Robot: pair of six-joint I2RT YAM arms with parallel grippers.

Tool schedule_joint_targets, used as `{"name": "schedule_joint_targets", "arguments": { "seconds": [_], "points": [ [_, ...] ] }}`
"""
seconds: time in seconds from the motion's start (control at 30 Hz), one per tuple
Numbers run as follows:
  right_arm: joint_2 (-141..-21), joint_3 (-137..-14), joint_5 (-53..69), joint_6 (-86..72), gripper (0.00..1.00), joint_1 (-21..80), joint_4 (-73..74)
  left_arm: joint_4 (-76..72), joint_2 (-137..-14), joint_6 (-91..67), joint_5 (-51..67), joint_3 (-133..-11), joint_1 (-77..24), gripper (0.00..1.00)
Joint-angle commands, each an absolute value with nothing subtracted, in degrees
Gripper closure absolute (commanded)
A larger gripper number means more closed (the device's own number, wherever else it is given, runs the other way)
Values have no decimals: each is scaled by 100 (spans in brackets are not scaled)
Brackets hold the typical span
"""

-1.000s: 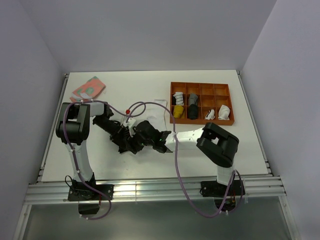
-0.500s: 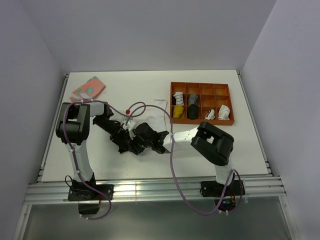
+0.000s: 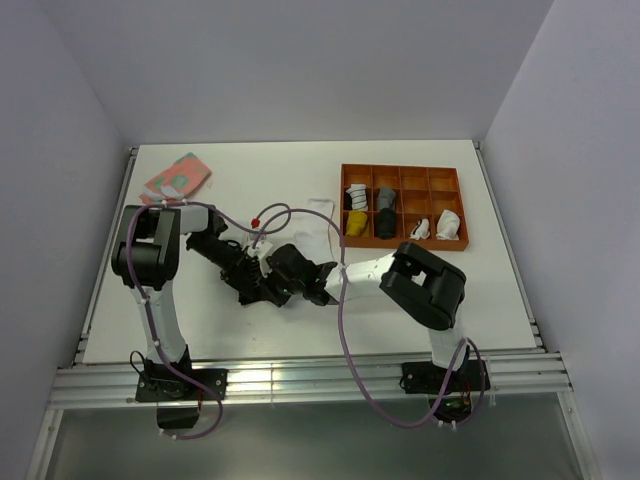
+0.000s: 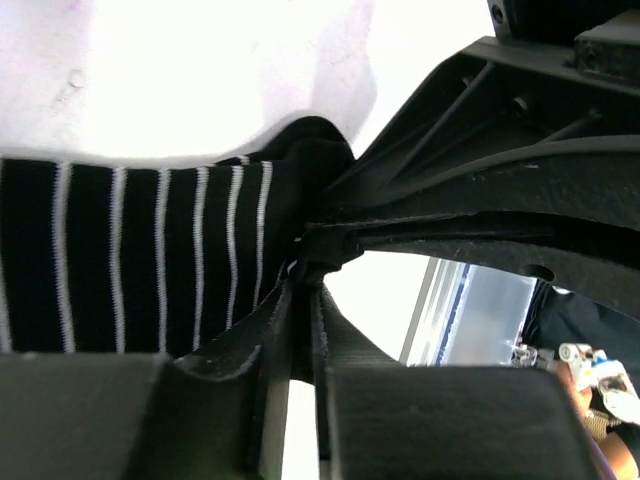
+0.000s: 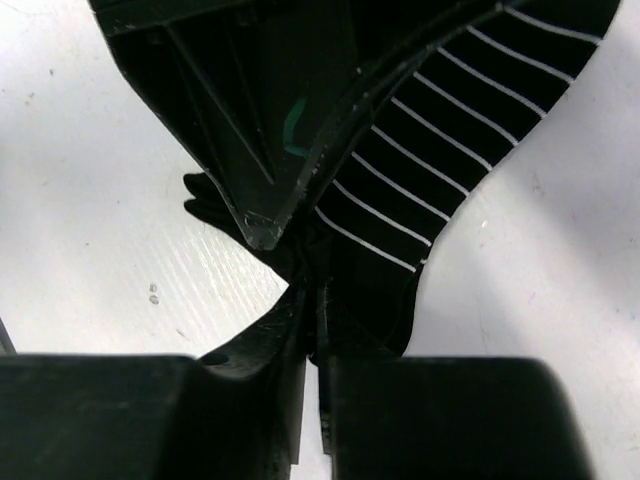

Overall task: Roll the socks
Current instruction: Roll the sock at the center of the board.

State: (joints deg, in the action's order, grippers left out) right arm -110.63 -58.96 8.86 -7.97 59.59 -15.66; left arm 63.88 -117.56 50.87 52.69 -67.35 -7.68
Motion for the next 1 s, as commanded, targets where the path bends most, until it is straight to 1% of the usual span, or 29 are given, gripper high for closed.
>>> {"name": "schedule_joint_targets", "arguments": {
  "seconds": [0.0,0.03,0.1,0.13,0.27,0.47,0.53,0.63,0.7,0.8,0.87,0.93,0.97],
  "points": [
    [-11083,-6099,922,-1010,93,5898,-1258,6013,-11391,4878,5388,-6636,-756,80],
    [-11083,-6117,992,-1046,95,5880,-1161,5925,-11286,4826,5405,-6618,-756,73],
    [-11039,-6161,1055,-1142,97,5854,-862,5758,-11163,4667,5431,-6539,-747,69],
    [-11022,-6170,1046,-1169,99,5845,-766,5539,-10997,4597,5440,-6513,-747,66],
    [-10872,-6161,1090,-1450,100,5818,-265,4888,-10548,4063,5432,-6276,-686,62],
    [-10662,-6108,1265,-1880,100,5801,147,3817,-9880,3228,5449,-5986,-422,62],
    [-10635,-6135,1292,-2021,100,5748,272,3482,-9722,2876,5484,-5924,-150,59],
    [-10661,-6301,1467,-2100,100,5608,588,3288,-9677,2594,5686,-5985,359,59],
    [-10783,-6547,1617,-2109,100,5537,948,3235,-9642,2557,5757,-6056,649,60],
    [-11029,-6960,1906,-2162,100,5344,1458,2850,-9265,2636,5573,-5854,808,60],
    [-11214,-7355,2352,-2232,100,5107,1878,2524,-8738,2663,5328,-5469,800,57],
    [-11459,-7758,2496,-2267,100,4949,2161,2382,-8265,2847,5178,-5248,739,52],
    [-11548,-7891,2540,-2250,100,4853,2449,2408,-8149,3083,5098,-5134,695,52]
  ]
}}
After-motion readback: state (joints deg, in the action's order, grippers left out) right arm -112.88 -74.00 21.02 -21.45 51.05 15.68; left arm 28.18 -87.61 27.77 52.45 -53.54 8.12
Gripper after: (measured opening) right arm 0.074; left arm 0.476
